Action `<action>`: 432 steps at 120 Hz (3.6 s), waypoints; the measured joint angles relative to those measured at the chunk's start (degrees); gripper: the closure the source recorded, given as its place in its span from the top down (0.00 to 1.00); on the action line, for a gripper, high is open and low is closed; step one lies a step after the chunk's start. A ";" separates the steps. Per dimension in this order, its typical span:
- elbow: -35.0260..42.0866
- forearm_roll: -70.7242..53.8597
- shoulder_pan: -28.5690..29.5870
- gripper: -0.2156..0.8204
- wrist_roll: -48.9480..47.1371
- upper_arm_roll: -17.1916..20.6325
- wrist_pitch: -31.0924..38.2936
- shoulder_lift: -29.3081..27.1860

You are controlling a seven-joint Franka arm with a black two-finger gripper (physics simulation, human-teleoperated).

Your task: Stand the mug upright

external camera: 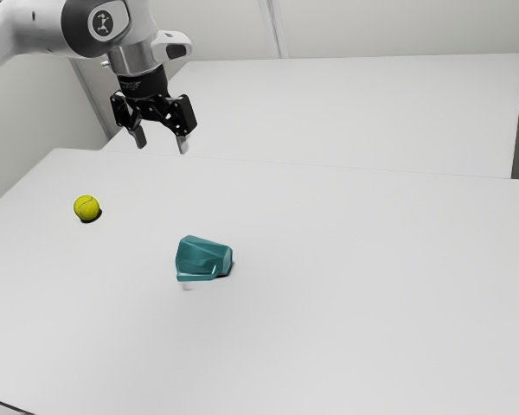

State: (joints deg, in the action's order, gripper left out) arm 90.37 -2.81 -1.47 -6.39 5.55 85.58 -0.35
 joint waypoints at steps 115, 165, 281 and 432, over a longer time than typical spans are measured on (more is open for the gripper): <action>6.69 7.24 12.83 0.78 8.39 -1.23 4.73 -0.60; 23.22 23.76 12.87 0.78 21.60 -6.55 18.99 -3.91; 41.27 63.99 14.75 0.78 59.25 -10.92 36.72 1.08; 42.09 73.21 13.30 0.77 70.52 -10.86 34.17 8.39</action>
State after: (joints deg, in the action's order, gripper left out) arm 132.47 70.40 11.83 64.14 -5.31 119.75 8.05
